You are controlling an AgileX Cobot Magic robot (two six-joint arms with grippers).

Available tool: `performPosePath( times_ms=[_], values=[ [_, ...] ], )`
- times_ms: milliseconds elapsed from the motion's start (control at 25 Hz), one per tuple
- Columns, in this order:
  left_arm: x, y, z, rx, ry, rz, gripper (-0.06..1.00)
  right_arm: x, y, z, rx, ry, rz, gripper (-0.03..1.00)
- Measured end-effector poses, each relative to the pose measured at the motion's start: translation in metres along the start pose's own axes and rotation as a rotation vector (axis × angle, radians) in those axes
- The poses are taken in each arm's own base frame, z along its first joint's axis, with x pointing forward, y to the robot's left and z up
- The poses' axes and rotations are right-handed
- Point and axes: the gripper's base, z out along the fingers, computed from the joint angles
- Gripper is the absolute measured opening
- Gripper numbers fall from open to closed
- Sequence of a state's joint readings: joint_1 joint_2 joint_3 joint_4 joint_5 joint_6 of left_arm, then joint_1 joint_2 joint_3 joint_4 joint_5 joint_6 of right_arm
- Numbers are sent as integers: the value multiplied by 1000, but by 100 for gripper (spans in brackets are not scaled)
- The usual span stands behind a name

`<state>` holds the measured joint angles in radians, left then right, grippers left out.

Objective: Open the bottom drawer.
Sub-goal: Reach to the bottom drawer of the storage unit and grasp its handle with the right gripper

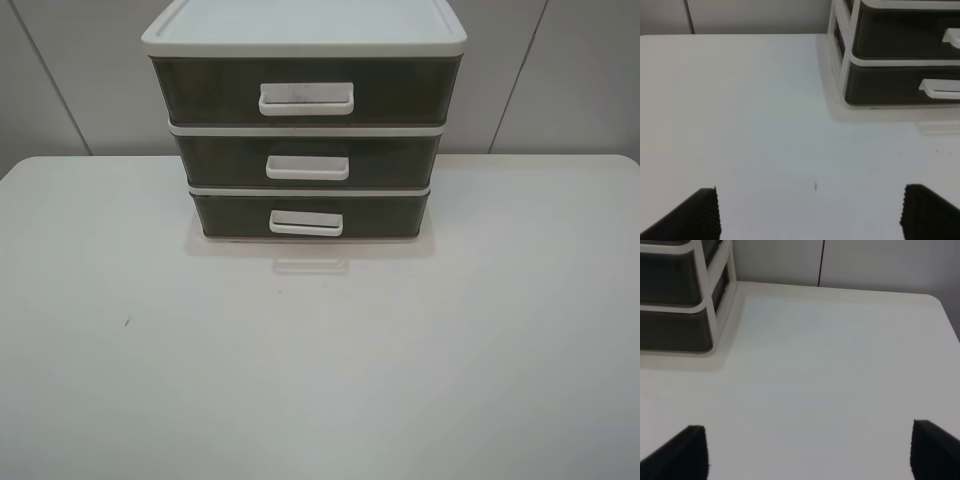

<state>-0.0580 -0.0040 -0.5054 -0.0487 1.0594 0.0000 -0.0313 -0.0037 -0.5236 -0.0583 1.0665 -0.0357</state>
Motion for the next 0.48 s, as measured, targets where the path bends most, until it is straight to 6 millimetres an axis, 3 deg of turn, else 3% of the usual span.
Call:
performPosePath(
  times_ms=[480],
  values=[
    [0,0,0,0,0,0,74,0,0,0,0,0,0,80]
  ],
)
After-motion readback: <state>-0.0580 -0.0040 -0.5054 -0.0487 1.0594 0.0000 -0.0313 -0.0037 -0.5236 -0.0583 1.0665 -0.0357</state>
